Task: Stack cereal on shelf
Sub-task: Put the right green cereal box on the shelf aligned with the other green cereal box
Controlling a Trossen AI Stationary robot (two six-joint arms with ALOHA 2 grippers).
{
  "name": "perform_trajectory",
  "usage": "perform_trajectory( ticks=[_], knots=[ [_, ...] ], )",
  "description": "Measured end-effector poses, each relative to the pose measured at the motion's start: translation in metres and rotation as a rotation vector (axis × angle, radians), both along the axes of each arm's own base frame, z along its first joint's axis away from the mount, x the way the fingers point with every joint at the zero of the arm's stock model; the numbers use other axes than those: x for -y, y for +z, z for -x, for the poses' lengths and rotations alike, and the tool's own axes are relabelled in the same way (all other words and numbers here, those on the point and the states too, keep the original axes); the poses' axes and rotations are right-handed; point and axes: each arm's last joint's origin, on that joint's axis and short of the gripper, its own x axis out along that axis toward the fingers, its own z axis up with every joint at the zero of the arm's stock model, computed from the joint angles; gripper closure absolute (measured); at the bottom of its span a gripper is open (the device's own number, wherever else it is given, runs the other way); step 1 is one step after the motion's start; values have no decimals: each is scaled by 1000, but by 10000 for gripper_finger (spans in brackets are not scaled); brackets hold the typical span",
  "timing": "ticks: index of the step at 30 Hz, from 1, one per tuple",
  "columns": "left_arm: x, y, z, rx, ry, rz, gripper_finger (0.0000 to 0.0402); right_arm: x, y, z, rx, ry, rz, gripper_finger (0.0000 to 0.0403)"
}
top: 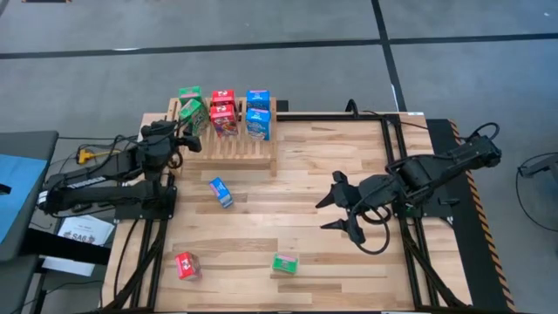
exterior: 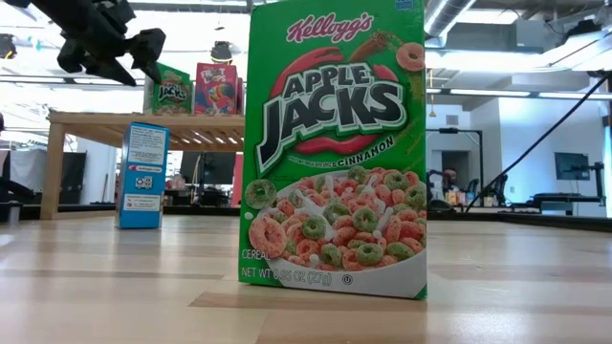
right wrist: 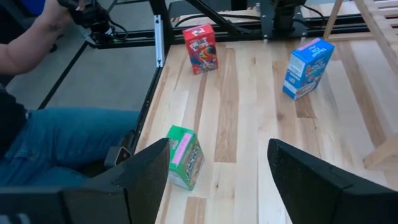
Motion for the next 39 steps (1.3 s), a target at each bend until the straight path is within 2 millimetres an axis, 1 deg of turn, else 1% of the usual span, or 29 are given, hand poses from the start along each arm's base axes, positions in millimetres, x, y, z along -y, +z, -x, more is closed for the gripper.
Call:
perform_trajectory(
  ticks=[4, 8, 10, 15, 28, 32, 39],
  knots=[
    [0, 0, 0, -11, -4, -2, 147, -3, 0, 2, 1, 15, 1, 106],
    [0, -1, -1, -5, -46, 15, 147, -4, 0, 2, 1, 20, 1, 106],
    [1, -3, -1, -28, -56, 29, 147, -4, 0, 2, 0, 20, 2, 106],
    [1, -11, 3, -64, 10, 60, 147, -4, 0, 2, 1, 19, 1, 106],
    [-3, -11, 9, -110, 155, 10, 147, -4, 0, 2, 1, 18, 1, 106],
    [-6, -11, 9, -111, 156, 22, 147, -4, 0, 2, 1, 18, 0, 106],
    [-4, -10, 10, -90, 123, 28, 147, -4, 0, 2, 0, 17, 0, 106]
  ],
)
